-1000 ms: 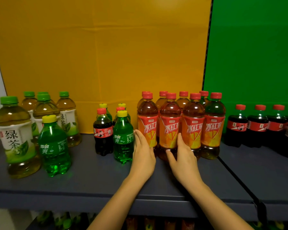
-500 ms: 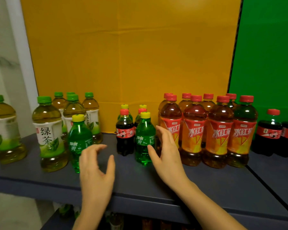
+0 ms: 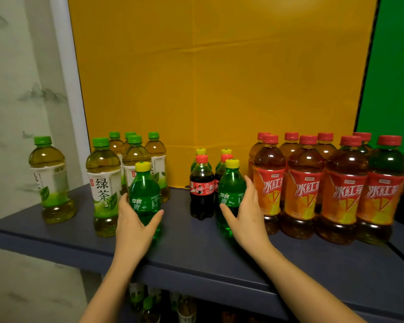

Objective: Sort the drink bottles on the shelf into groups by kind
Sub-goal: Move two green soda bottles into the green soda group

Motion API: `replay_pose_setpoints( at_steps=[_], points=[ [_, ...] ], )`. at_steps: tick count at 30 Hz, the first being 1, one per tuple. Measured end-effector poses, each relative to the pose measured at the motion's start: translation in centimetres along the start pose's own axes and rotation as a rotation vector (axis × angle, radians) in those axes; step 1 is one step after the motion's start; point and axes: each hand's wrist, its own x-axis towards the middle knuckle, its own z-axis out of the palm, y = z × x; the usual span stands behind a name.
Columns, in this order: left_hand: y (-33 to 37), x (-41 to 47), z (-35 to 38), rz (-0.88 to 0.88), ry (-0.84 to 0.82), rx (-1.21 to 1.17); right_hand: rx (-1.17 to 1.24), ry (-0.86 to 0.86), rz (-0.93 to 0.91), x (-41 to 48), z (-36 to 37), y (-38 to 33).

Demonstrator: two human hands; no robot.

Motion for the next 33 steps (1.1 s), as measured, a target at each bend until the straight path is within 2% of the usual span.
replay_pose_setpoints(
  at_steps=[5,17,20,23,27,29,33],
  points=[
    [0.3,-0.2,0.2,0.01,0.003,-0.02,-0.02,0.005,0.007,-0.2,-0.1,0.2],
    [3.8,-2.3,5.1,0.156,-0.111,-0.031,-0.087,0.051,-0.031,-1.1,-0.9,0.2],
    [4.0,-2.2,5.4,0.142,-0.16,-0.069,-0.077,0.072,-0.08,-1.2,-1.3,-0.4],
    [5.0,-0.8,4.0,0.008,-0.202,-0.306,-0.008,0.073,-0.189,-0.3,-2.7,-2.1],
    [5.9,4.1,3.1,0.084,-0.187,-0.33,-0.002,0.049,-0.319,3.9,-5.0,-5.2],
    [6.3,6.9,3.3,0.12,-0.296,-0.263,-0.092,-0.039,-0.304,7.0,-5.7,-6.8],
    [7.1,10.4,4.7,0.09,-0.58,-0.113,-0.468,-0.412,-0.107,12.7,-5.7,-8.2]
  ],
)
